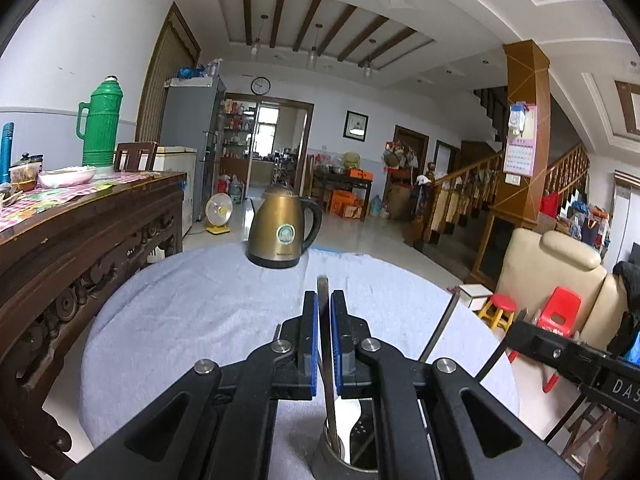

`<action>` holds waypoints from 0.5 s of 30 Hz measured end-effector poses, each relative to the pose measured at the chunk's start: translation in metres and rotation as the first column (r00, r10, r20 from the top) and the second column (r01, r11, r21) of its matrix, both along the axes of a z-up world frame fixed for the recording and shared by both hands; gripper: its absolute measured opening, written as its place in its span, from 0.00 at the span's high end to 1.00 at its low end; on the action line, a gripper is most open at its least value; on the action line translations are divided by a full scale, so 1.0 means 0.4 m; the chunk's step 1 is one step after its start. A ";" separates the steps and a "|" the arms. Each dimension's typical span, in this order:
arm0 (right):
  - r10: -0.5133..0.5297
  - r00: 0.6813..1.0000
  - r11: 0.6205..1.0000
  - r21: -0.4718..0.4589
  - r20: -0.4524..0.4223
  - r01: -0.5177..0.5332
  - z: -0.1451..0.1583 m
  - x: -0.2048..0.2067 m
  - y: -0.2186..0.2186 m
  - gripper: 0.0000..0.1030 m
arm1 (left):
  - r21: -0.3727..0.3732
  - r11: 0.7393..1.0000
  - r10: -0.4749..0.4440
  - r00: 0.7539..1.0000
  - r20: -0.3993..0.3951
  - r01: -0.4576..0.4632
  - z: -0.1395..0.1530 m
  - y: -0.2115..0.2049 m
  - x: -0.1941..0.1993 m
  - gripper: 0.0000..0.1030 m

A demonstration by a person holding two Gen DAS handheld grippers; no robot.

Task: Organize utensils
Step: 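Lift the held chopsticks and lower them into the grey metal cup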

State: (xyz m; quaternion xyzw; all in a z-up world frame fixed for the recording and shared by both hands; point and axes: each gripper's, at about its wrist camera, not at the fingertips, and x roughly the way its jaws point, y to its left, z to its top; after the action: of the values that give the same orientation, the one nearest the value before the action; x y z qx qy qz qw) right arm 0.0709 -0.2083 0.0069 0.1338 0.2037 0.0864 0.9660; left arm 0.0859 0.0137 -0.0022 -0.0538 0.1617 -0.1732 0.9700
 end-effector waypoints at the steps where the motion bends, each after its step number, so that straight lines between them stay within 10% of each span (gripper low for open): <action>1: 0.002 1.000 1.000 -0.001 0.001 -0.002 -0.001 -0.002 0.002 0.94 | 0.007 1.000 0.000 1.000 -0.007 0.000 -0.004 -0.004 -0.002 0.94; 15: 0.026 0.997 0.998 0.056 -0.069 -0.023 -0.035 0.014 0.010 0.93 | 0.027 1.000 -0.008 0.996 -0.091 0.010 -0.039 -0.005 0.002 0.94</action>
State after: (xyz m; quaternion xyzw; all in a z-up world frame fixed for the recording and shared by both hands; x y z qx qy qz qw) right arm 0.0766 -0.2043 -0.0072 0.1607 0.2366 0.0991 0.9531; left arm 0.0868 0.0119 -0.0176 -0.0477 0.2081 -0.1726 0.9616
